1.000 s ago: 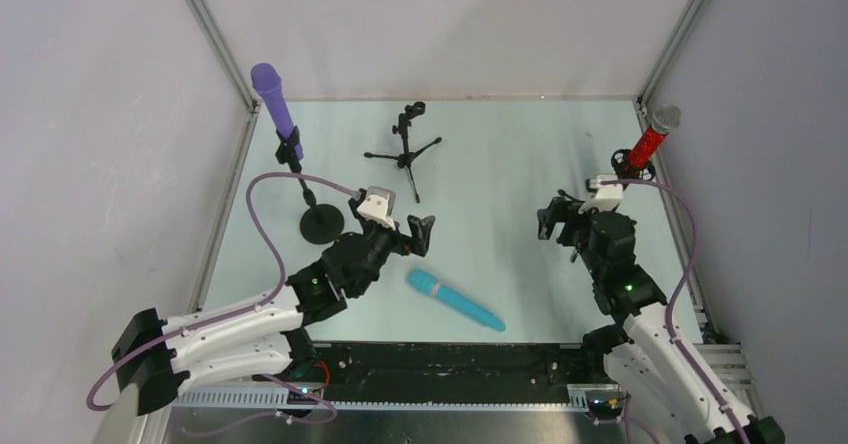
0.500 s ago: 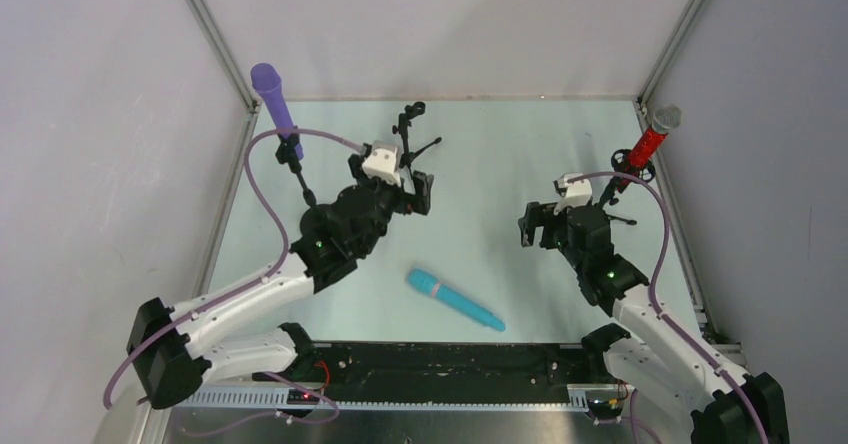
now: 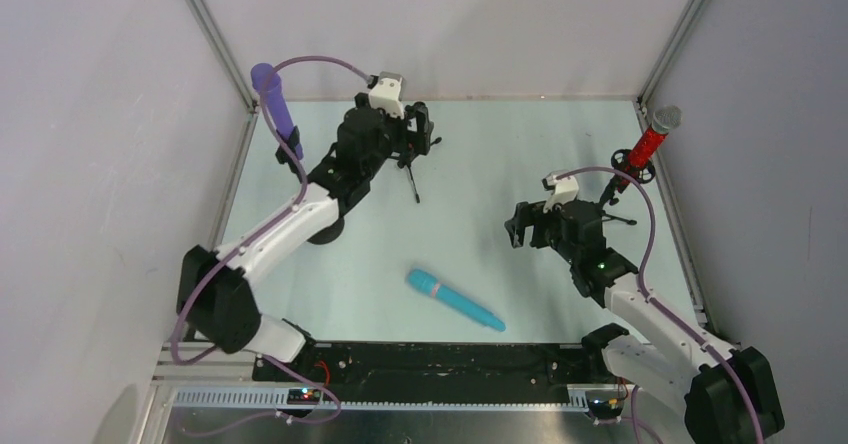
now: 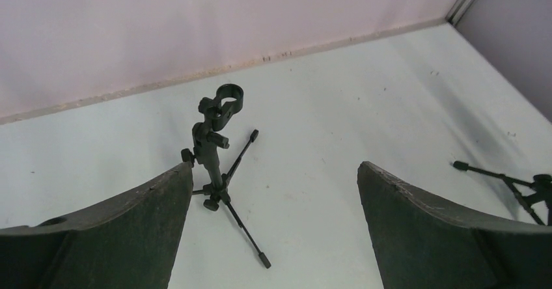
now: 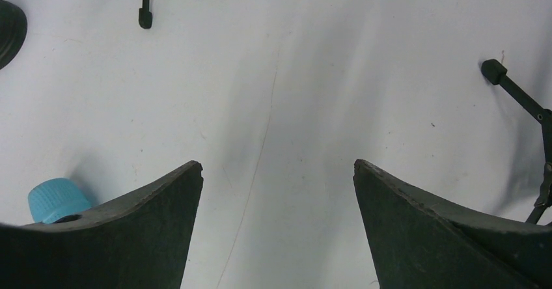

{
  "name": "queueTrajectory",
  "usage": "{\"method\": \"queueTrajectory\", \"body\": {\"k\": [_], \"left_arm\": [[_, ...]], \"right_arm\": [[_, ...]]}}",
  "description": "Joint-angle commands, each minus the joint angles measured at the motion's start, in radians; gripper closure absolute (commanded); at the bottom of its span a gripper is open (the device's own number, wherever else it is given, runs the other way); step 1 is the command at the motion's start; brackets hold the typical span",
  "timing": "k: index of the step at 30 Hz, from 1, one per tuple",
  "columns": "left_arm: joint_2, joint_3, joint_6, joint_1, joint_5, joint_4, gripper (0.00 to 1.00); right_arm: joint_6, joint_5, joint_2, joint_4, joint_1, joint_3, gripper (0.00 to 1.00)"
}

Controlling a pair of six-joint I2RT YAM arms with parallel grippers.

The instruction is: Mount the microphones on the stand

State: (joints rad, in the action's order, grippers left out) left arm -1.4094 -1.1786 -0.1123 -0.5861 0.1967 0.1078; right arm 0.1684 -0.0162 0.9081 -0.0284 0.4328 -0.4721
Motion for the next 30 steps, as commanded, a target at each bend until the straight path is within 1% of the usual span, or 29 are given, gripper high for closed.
{"method": "queueTrajectory", "body": {"k": [1,9,11,16,22,24,28,30], "left_arm": [[-0.107,-0.096,-0.027,0.058,-0.16,-0.026,0.0],[-0.313,-0.245,0.022,0.114,-0.189,-0.075,0.01],[-0.36,-0.293,0.034,0.125,-0.22,-0.095,0.02],[-0.451,-0.358,0.064,0.145,-0.229,-0.158,0.05],[-0.501,-0.394,0.124,0.152,-0.161,-0.175,0.06],[-0.509,-0.401,0.146,0.152,-0.146,-0.178,0.04],[-0.497,-0.386,0.188,0.153,-0.16,-0.171,0.02],[-0.478,-0.365,0.208,0.154,-0.172,-0.136,0.01]], "right_arm": [[0.005,0.039,-0.003,-0.06,-0.028,0.007,0.1],[0.014,0.1,-0.018,-0.078,-0.121,0.043,0.11],[0.019,0.111,-0.016,-0.085,-0.134,0.048,0.11],[0.022,0.131,-0.002,-0.099,-0.161,0.05,0.12],[0.031,0.149,0.005,-0.104,-0.188,0.051,0.12],[0.032,0.152,0.007,-0.108,-0.193,0.05,0.12],[0.035,0.156,0.013,-0.113,-0.196,0.051,0.13],[0.036,0.157,0.019,-0.118,-0.196,0.05,0.13]]}}
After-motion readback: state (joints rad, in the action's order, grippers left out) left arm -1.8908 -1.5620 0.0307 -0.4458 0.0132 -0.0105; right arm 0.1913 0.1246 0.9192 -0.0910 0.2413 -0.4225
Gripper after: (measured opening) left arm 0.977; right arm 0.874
